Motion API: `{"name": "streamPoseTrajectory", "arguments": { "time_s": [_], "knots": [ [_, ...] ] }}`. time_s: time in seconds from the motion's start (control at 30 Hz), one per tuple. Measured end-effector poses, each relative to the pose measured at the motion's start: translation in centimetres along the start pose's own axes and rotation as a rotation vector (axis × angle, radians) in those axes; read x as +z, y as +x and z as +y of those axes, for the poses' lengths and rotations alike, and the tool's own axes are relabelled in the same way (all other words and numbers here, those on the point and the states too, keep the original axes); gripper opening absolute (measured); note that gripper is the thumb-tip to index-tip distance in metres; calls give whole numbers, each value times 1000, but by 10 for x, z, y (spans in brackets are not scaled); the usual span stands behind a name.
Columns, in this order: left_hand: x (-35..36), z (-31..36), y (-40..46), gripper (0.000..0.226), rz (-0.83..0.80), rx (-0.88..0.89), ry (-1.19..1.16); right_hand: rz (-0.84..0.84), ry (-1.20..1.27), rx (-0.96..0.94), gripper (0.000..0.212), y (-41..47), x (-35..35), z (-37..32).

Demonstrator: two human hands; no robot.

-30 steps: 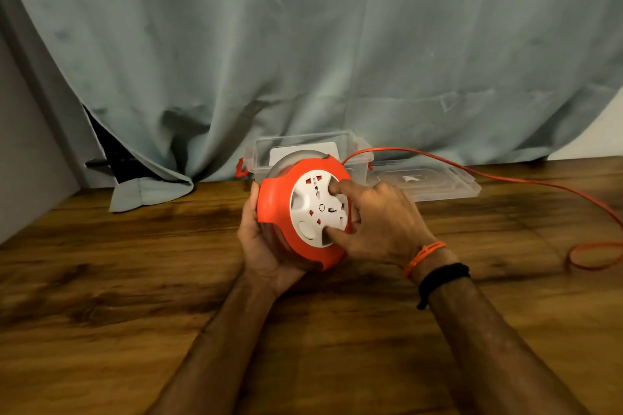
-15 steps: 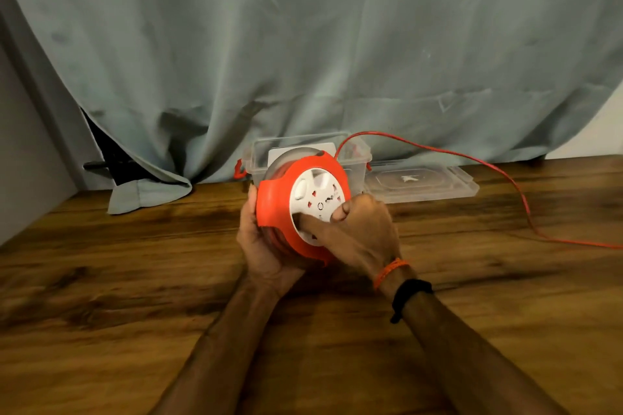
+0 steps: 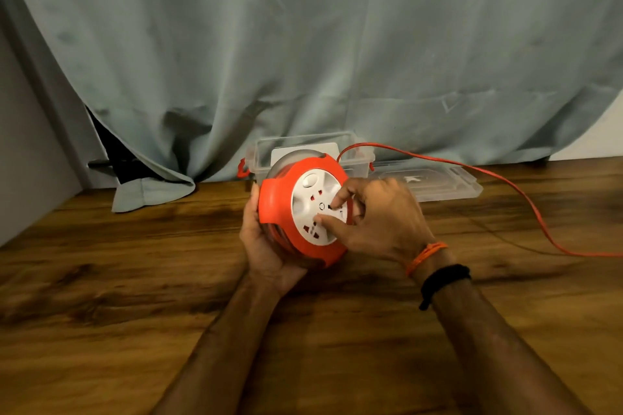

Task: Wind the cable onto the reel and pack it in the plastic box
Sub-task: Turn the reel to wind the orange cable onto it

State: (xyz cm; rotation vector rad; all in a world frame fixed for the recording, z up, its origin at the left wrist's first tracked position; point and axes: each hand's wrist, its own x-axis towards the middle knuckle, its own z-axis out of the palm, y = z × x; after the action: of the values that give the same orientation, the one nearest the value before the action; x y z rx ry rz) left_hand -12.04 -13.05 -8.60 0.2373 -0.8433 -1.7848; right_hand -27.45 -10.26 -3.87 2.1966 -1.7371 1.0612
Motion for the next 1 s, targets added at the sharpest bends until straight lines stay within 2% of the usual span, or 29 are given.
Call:
{"name": "streamPoseTrajectory", "arguments": {
  "time_s": [0.07,0.13,0.2,0.5,0.67,0.8,0.93,0.97,1.0],
  "knots": [
    [0,2,0,80,9,-1,29,-55,7,-79,42,-1,-11,6],
    [-1,2,1,79,25,-5,41,-128,-34,-72,57,-3,-17,2],
    [-4,2,2,79,-2,-21,36,-133,-67,-82,64,-4,-13,4],
    [-4,3,-1,78,-86,-129,36,-51,-145,-201,66,-7,0,12],
    [-5,3,-1,77,-122,-132,10,-18,-185,-220,66,-6,2,14],
    [-7,2,2,74,-81,-63,15,139,-194,-81,65,-14,6,5],
    [-4,1,3,71,-55,52,48,192,20,248,64,-19,30,-11],
    [-4,0,3,69,-38,86,72,98,109,348,66,-19,39,-7],
    [-4,-1,3,66,-16,110,96,-122,153,429,65,-20,50,-2]
  ]
}}
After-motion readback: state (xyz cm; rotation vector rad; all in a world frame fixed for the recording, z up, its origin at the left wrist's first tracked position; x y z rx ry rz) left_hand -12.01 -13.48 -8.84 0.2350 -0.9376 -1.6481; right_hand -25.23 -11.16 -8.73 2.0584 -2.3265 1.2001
